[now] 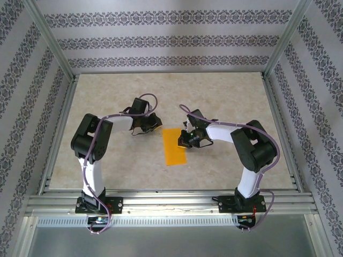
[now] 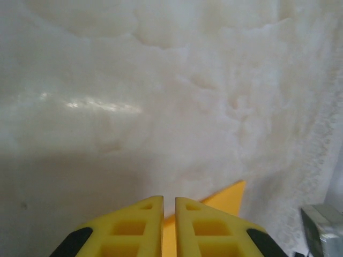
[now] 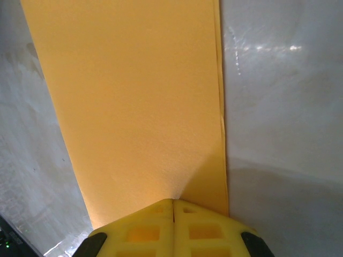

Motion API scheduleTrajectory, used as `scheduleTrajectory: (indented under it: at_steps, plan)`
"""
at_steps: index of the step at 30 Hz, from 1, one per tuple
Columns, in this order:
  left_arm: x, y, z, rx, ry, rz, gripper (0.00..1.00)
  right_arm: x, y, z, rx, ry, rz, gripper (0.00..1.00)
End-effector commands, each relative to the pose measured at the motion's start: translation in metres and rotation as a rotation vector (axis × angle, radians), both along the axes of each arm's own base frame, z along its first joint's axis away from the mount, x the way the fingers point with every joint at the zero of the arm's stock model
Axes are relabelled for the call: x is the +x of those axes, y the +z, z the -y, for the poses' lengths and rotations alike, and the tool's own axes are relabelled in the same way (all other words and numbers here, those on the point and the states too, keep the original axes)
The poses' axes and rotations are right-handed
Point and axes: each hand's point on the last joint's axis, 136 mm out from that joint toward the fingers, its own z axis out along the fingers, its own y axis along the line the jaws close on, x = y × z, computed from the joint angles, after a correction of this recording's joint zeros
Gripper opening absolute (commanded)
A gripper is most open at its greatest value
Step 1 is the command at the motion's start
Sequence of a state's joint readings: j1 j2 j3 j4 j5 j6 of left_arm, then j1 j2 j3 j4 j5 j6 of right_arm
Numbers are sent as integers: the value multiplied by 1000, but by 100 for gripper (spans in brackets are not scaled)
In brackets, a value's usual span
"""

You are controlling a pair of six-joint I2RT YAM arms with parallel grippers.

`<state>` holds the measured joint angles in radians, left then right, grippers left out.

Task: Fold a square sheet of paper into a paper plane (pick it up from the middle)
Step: First fold the square sheet of paper in half at the center of the table.

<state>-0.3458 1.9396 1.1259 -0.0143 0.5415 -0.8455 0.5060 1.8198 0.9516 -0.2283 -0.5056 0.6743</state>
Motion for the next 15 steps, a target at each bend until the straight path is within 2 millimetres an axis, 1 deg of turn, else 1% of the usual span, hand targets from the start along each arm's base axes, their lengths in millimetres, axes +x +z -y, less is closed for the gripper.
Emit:
scheduleTrajectory:
  at_steps: [1, 3, 5, 7, 9, 11, 13, 15]
  plan:
    - [-11, 46, 4, -22, -21, 67, 16, -22, -26, 27, -134, -27, -96, 0]
    - [-30, 52, 13, -40, -46, 58, 15, -21, -25, 27, -133, -29, -93, 0]
    - [-53, 53, 27, -78, -90, 46, 15, -20, -24, 27, -135, -31, -90, 0]
    - [-77, 49, 38, -101, -126, 24, 15, -20, -22, 27, -133, -32, -87, 0]
    - [-99, 48, 54, -134, -178, 22, 15, -20, -21, 26, -128, -33, -85, 0]
    - [-121, 38, 66, -130, -234, -6, 15, -20, -21, 27, -132, -34, -84, 0]
    - [-135, 26, 71, -126, -248, -22, 15, -20, -22, 27, -132, -34, -84, 0]
    - [-144, 20, 75, -167, -247, -30, 15, -20, -21, 27, -131, -37, -83, 0]
